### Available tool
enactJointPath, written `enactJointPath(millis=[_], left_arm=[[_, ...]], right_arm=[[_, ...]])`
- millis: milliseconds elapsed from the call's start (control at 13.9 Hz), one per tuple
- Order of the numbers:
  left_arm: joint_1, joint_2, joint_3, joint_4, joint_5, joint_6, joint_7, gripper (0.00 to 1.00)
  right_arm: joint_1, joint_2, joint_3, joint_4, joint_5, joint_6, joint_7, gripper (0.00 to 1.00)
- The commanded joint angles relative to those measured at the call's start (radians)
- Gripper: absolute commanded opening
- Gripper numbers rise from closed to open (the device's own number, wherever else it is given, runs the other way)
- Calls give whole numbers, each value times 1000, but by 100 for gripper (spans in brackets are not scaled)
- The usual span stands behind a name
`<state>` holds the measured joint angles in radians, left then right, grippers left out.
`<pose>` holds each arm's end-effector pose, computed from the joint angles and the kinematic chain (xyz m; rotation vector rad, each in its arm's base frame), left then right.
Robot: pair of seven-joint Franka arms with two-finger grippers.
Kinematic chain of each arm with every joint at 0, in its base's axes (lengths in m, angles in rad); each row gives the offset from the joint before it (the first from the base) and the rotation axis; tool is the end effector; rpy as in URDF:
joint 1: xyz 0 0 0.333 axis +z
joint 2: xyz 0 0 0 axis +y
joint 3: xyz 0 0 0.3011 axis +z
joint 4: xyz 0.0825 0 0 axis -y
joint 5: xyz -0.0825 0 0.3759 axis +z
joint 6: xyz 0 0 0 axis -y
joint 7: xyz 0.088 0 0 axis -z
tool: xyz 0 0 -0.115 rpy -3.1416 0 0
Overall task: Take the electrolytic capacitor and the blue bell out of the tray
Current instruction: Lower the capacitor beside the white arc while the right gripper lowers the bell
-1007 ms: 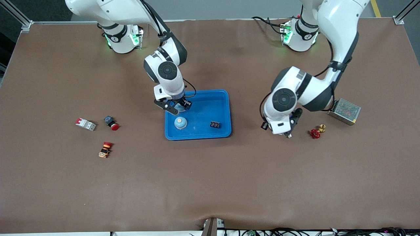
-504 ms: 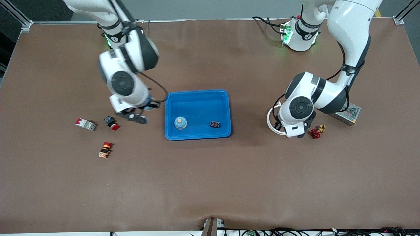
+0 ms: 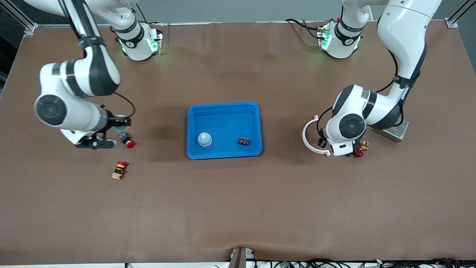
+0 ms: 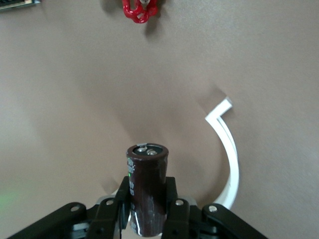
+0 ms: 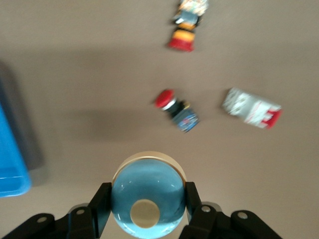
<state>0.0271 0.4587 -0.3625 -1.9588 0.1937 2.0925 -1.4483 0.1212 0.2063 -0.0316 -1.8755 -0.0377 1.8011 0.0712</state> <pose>0.5410 -0.1756 0.2177 -2.5531 -1.3994 0.2743 0.5614 0.0475 0.3642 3.0479 0.0487 -0.4240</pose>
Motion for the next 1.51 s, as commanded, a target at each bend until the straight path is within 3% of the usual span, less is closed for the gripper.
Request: enactJointPath(millis=[0, 288, 720, 792, 864, 1007, 1223, 1439], left_arm=[[45, -28, -9, -87, 18, 96, 38, 0], [45, 15, -9, -106, 18, 141, 39, 0], [40, 26, -9, -152, 18, 175, 37, 0], [40, 31, -9, -150, 18, 176, 39, 12], [42, 31, -9, -149, 18, 176, 39, 34], [42, 28, -9, -140, 18, 176, 37, 100], [39, 6, -10, -101, 16, 161, 13, 100], [39, -14, -47, -39, 7, 94, -30, 100]], right_arm=[[-119, 24, 19, 65, -16, 9, -184, 0], [-239, 171, 19, 222, -16, 33, -393, 0], [-293, 298, 21, 220, -13, 268, -473, 0], [-308, 324, 21, 220, -10, 309, -496, 0], [-316, 341, 21, 220, -5, 339, -525, 0], [-339, 375, 22, 219, 4, 380, -559, 0], [-374, 419, 27, 216, 18, 445, -613, 0], [-373, 430, 27, 168, 111, 490, -614, 0]])
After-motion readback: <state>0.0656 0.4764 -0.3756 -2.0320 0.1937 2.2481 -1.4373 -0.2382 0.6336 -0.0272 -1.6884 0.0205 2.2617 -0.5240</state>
